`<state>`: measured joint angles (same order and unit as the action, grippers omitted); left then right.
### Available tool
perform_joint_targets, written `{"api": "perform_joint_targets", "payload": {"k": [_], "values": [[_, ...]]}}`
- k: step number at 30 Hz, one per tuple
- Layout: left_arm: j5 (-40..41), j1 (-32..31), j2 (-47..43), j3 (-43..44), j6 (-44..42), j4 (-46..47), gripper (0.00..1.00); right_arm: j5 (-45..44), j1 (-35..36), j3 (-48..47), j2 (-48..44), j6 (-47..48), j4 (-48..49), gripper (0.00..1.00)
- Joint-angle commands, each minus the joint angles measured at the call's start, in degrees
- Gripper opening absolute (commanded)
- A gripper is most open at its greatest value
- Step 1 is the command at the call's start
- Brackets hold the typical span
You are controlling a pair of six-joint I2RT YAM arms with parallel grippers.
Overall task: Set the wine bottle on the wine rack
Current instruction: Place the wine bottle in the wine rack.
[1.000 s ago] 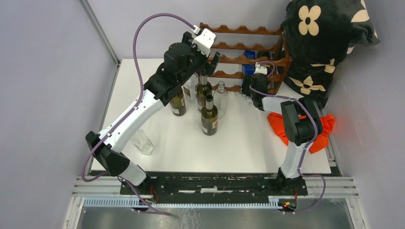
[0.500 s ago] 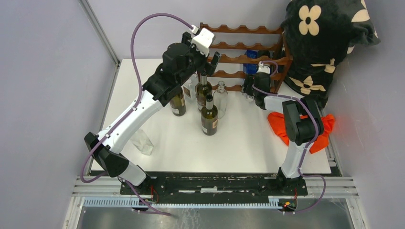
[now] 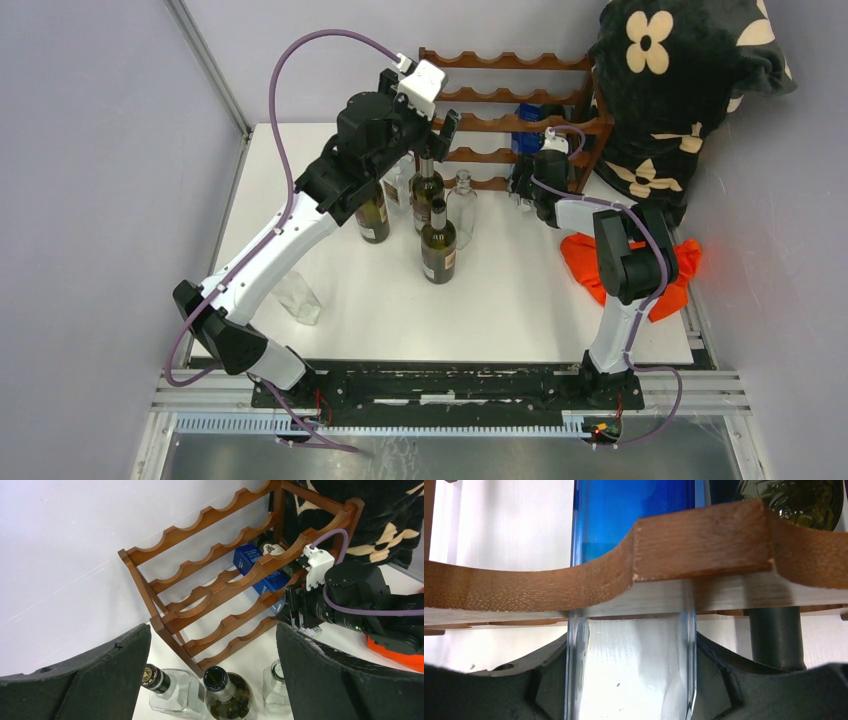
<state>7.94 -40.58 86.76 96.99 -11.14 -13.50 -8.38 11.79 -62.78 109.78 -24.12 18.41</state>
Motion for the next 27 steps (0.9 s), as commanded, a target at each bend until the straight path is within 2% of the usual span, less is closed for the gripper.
{"api": "perform_joint_targets", "payload": {"k": [1,3,13,25,27], "values": [[-1.0,0.1,-2.8,-1.0,3.0,2.5,0.99,-0.5,-1.3,-7.5,-3.3,-3.2,15.7,0.37],[-1.2,0.1,-3.1,-1.6,3.3,2.9,0.99,0.4,-1.3,-7.8,-3.1,-3.7,15.0,0.33],[-1.2,0.1,-3.7,-2.4,3.6,2.9,0.99,7.2,-1.0,-7.2,-3.4,-2.5,14.9,0.3],[-1.9,0.1,-4.0,-2.9,3.5,2.8,0.99,1.5,-0.7,-7.8,-3.3,5.8,17.7,0.39],[-2.0,0.1,-4.1,-3.0,3.6,2.9,0.99,-0.9,-0.4,-9.5,-2.8,7.6,15.2,0.41]]}}
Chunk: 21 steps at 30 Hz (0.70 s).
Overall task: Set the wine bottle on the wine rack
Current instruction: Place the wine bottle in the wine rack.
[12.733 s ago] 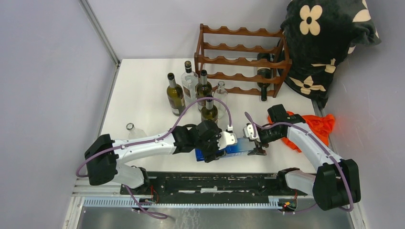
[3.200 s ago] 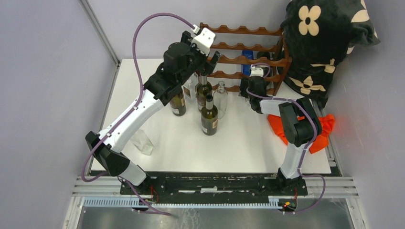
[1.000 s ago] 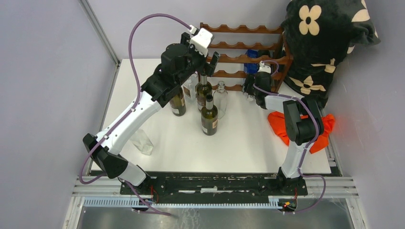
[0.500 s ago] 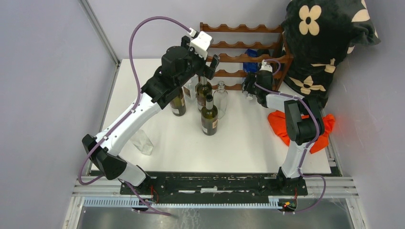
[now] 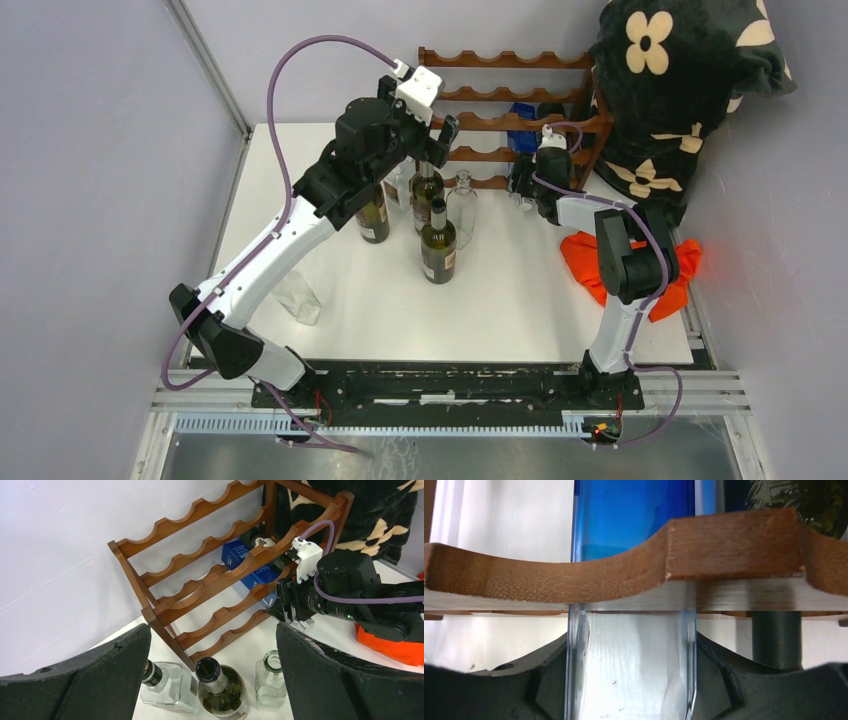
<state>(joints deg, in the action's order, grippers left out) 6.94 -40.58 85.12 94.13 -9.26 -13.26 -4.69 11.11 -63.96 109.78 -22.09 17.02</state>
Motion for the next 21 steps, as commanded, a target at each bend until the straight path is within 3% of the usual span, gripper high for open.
{"api": "perform_joint_targets", "payload": {"k": [1,12,21], "values": [[-1.0,0.1,-2.4,-0.2,1.7,2.6,0.99,-5.4,0.3,-8.7,-2.7,5.8,15.8,0.42],[-1.2,0.1,-2.5,-0.3,1.5,2.3,0.99,-4.9,0.7,-11.2,-0.7,13.9,11.6,0.44],[-1.6,0.1,-2.7,-0.3,1.6,1.9,0.99,-5.2,0.7,-10.5,-0.5,13.6,11.8,0.57]]}}
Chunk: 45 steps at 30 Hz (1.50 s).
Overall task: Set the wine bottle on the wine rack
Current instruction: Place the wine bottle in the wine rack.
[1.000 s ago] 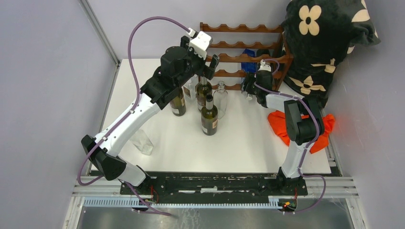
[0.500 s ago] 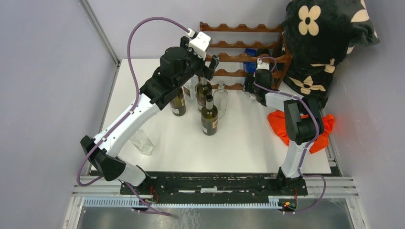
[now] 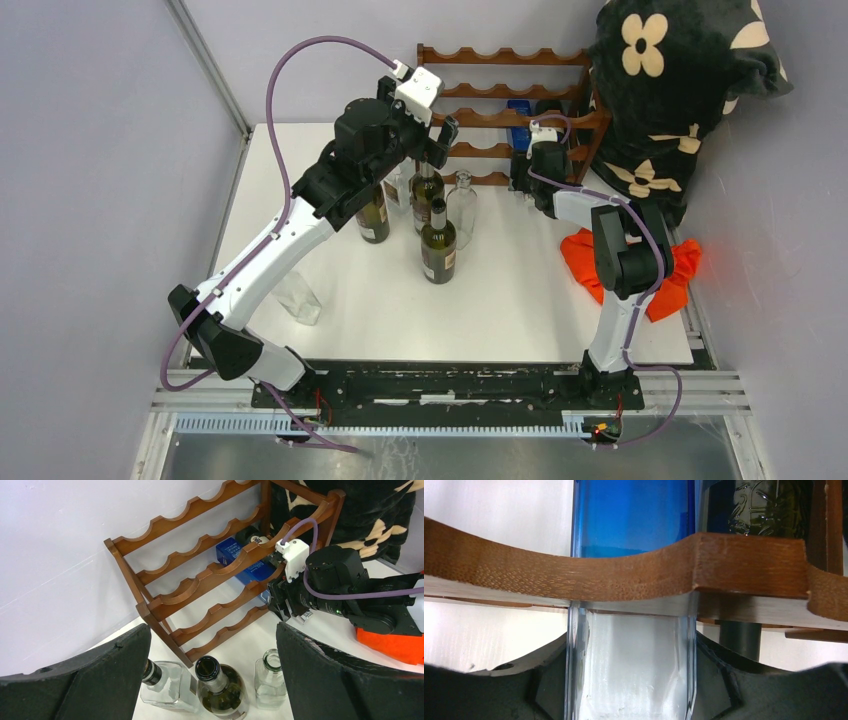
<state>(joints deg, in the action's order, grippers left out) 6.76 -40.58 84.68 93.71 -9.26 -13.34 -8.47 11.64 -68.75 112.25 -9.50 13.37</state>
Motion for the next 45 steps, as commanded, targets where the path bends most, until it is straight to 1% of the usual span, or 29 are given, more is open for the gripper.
{"api": "perform_joint_targets", "payload": {"k": [1,6,13,19,26,32,37,45], "values": [[-1.4,0.1,-2.3,0.1,1.5,2.0,0.99,-1.6,0.2,-5.8,-2.9,0.9,15.6,0.59],[-1.7,0.1,-2.6,-0.1,1.7,2.0,0.99,-2.1,0.2,-6.8,-2.5,0.4,15.9,0.68],[-1.7,0.1,-3.6,-1.1,2.2,2.0,0.99,-2.0,0.1,-6.1,-2.9,0.0,14.9,0.77],[-1.8,0.1,-4.0,-1.4,2.5,2.1,0.99,-2.0,0.1,-5.3,-4.1,-0.1,13.8,0.76],[-1.8,-0.2,-4.6,-2.1,3.1,2.1,0.99,-1.9,0.2,-2.8,-6.8,1.9,10.5,0.78],[-2.1,-0.4,-4.8,-2.5,3.6,2.1,0.99,-1.7,0.2,-0.3,-8.9,4.2,9.5,0.84],[-2.4,-0.6,-5.2,-2.9,4.1,2.2,0.99,-1.3,0.2,-0.2,-9.8,4.7,7.3,0.88],[-2.2,-1.0,-6.4,-4.3,4.9,2.5,0.99,-0.5,0.2,-1.5,-10.5,9.0,1.3,0.9]]}}
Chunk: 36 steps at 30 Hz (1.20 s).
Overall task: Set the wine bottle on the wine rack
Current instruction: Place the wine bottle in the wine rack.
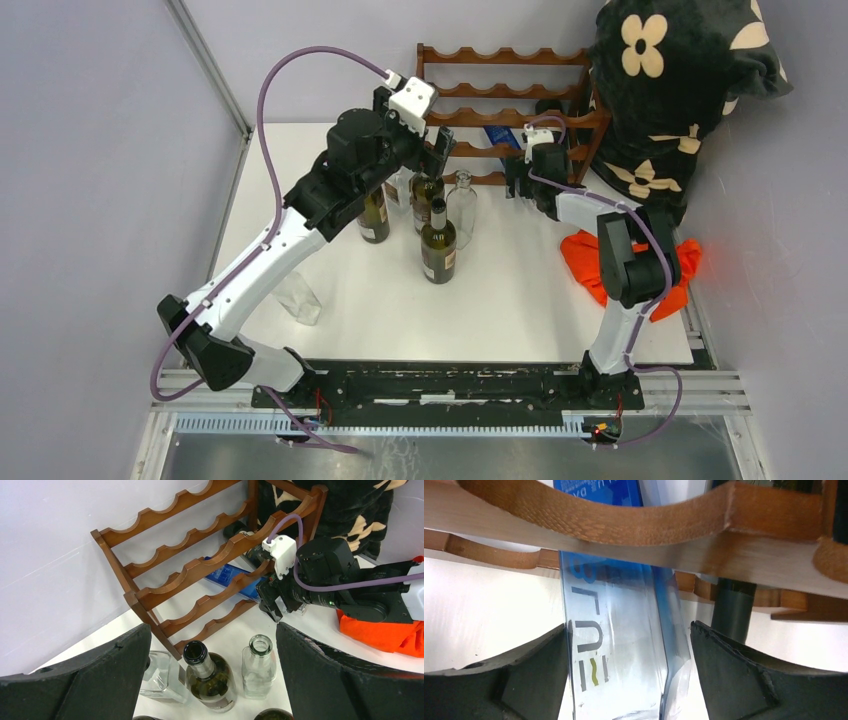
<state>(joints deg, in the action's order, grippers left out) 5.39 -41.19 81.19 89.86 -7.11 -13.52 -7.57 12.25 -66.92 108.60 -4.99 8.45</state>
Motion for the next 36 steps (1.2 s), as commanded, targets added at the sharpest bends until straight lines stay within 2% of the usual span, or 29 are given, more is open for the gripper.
{"api": "perform_joint_targets", "payload": {"k": [1,9,17,23,36], "values": [[-0.8,-0.4,-3.1,-0.5,2.8,2.8,0.99,-1.2,-0.4,-3.7,-6.8,5.9,5.5,0.9],[-1.2,-0.6,-3.4,-1.0,3.1,2.9,0.99,0.1,-0.1,-5.2,-6.8,11.2,0.4,0.93],[-1.5,-0.7,-4.0,-1.5,3.2,3.0,0.99,1.8,0.1,-5.7,-5.1,10.0,-4.6,0.92],[-1.5,-0.8,-4.5,-2.0,3.4,2.9,0.99,2.7,1.3,-5.1,-4.6,12.6,-6.0,0.93],[-1.4,-0.9,-5.3,-3.0,3.5,2.9,0.99,-2.1,2.8,-5.3,-0.5,17.5,-9.9,0.89]]}}
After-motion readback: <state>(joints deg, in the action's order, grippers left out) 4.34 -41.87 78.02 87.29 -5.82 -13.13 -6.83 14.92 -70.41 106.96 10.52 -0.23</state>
